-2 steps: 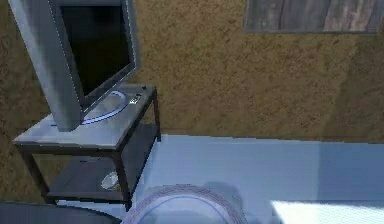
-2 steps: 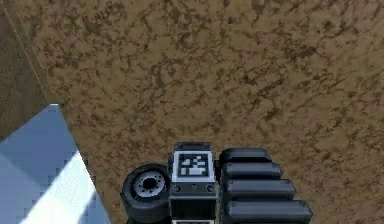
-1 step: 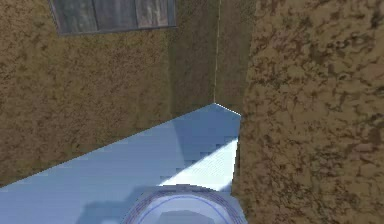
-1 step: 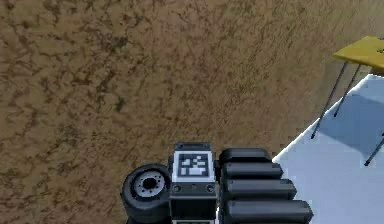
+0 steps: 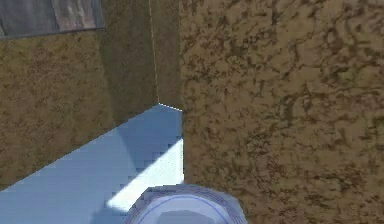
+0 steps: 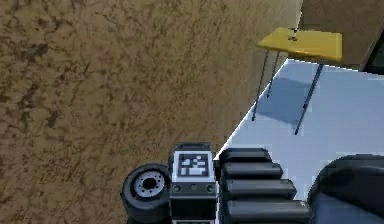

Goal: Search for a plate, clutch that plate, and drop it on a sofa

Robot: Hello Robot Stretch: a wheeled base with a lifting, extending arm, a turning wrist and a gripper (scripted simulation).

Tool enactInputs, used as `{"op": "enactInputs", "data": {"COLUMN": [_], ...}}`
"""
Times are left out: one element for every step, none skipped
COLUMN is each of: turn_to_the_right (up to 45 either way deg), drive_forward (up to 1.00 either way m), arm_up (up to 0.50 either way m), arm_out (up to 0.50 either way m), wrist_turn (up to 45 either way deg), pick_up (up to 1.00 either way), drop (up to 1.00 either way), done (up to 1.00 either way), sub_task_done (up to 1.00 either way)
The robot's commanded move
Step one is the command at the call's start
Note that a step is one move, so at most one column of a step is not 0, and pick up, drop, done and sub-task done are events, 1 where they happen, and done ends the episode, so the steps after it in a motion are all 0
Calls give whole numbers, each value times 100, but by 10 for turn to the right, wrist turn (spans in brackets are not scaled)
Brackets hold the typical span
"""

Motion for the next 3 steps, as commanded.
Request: {"op": "enactInputs", "data": {"turn_to_the_right": [-450,-240,450], "drive_forward": [0,0,0], "arm_up": [0,0,0], "arm_out": [0,0,0], "wrist_turn": [0,0,0], "pick_up": [0,0,0], "drop": [0,0,0], "done": [0,0,0], "sub_task_done": [0,0,0]}}
